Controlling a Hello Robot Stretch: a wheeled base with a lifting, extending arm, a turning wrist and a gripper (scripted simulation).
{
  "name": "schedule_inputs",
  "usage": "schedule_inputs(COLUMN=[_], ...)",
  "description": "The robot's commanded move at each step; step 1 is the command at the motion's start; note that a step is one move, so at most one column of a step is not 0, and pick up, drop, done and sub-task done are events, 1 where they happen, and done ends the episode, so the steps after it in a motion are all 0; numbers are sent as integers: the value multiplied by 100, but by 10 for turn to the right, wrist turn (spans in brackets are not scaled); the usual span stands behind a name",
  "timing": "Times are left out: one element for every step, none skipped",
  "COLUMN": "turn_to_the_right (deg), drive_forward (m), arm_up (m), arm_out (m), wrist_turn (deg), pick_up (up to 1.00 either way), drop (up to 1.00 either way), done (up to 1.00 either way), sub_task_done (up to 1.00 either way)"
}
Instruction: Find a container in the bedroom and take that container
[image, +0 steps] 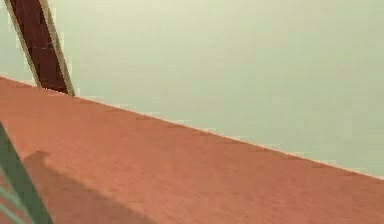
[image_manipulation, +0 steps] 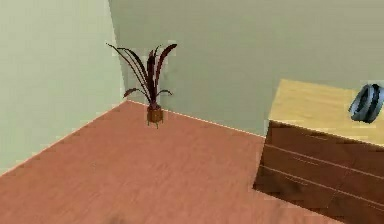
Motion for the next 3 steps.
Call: schedule_inputs(turn_to_the_right=[-60, 0, -120], drive_forward=[0, 70, 0], arm_up=[0, 0, 0], arm_out=[0, 0, 0], wrist_turn=[0, 0, 0], pick_up=[0, 0, 0], drop=[0, 0, 0], done=[0, 0, 0], sub_task_done=[0, 0, 0])
